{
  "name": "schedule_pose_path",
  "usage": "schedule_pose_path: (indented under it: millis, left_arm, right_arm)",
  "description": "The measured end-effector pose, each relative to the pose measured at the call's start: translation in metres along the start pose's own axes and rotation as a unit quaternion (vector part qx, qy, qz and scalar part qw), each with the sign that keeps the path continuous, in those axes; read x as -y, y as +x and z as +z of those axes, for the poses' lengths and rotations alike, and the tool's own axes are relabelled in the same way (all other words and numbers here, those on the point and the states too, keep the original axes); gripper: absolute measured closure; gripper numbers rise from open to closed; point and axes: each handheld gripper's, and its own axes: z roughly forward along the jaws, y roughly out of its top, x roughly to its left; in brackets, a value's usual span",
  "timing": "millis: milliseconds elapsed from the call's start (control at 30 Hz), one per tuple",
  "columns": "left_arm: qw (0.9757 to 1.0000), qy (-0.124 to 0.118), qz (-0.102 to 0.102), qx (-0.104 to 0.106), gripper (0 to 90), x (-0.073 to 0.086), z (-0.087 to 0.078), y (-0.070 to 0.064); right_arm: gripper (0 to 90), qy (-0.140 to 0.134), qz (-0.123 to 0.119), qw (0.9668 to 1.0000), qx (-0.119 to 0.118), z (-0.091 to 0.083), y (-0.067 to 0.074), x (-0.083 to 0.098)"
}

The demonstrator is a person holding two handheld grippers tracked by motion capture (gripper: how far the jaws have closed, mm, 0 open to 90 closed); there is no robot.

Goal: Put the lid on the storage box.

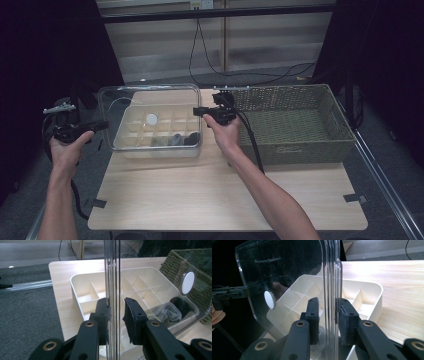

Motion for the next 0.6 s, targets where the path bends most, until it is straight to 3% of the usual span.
schedule_pose_path:
  millis: [233, 600]
  left_arm:
    - [0.9998, 0.003, -0.019, -0.005, 73.3, -0.005, 0.009, 0.010]
    - [0.9994, 0.025, -0.020, -0.015, 71.2, -0.010, 0.024, 0.014]
  right_arm:
    - [73.2, 0.004, -0.004, 1.0000, 0.005, 0.007, 0.001, -0.006]
    - [72.9, 0.008, 0.001, 0.9999, 0.014, 0.018, -0.007, -0.006]
